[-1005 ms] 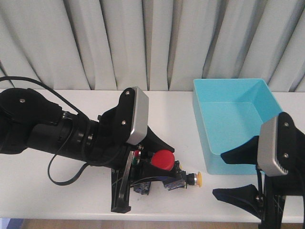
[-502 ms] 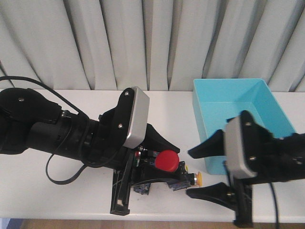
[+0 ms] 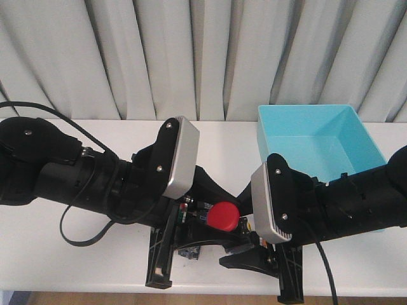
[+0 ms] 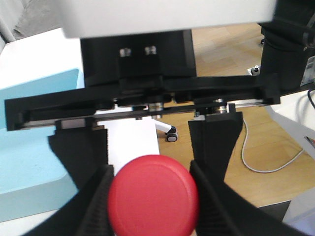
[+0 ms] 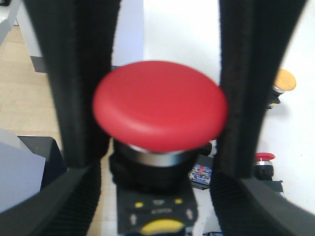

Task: Pick red and yellow buttons and place in box
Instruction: 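Grasp the red button with the right gripper, release the left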

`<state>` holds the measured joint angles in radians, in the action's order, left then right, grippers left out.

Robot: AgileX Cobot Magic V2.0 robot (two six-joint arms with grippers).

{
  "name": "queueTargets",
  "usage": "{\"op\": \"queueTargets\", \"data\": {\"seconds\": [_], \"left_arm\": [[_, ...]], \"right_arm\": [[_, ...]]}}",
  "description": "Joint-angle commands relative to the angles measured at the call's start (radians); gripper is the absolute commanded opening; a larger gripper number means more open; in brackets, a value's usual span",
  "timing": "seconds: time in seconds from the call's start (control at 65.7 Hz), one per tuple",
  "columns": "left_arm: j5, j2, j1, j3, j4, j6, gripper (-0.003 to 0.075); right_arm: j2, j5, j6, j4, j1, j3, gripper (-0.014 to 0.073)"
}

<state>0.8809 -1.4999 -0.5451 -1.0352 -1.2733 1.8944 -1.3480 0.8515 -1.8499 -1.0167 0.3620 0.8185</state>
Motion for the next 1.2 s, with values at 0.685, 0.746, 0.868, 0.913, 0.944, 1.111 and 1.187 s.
{"op": "queueTargets", "data": {"seconds": [0.685, 0.746, 0.868, 0.913, 0.944, 1.111, 1.187], "left_arm": [[0.021, 0.033, -0.003, -0.024, -0.075, -0.011, 0.0532], [0.01, 0.033, -0.003, -0.024, -0.073, -0.012, 0.0563], [-0.054, 0.033, -0.002, -0.024, -0.051, -0.047, 0.058], [-0.091, 0.033, -0.002, -0.024, -0.032, -0.063, 0.058], [-0.117, 0.033, -0.002, -0.024, -0.013, -0.078, 0.058], [-0.277, 0.023, -0.002, -0.024, 0.156, -0.213, 0.058], [-0.314, 0.012, -0.002, -0.024, 0.236, -0.295, 0.058]], "right_arm": [[0.02, 0.003, 0.049, -0.007, 0.0, 0.031, 0.0178], [0.024, -0.007, 0.05, 0.002, 0.0, 0.031, 0.0178], [0.048, -0.063, 0.121, 0.087, 0.0, 0.031, 0.0178], [0.065, -0.098, 0.175, 0.16, -0.001, 0.031, 0.0179], [0.075, -0.115, 0.228, 0.212, -0.001, 0.031, 0.018], [0.126, -0.242, 0.643, 0.572, -0.004, 0.031, 0.0183], [0.13, -0.287, 0.934, 0.71, -0.036, 0.038, 0.0185]]}}
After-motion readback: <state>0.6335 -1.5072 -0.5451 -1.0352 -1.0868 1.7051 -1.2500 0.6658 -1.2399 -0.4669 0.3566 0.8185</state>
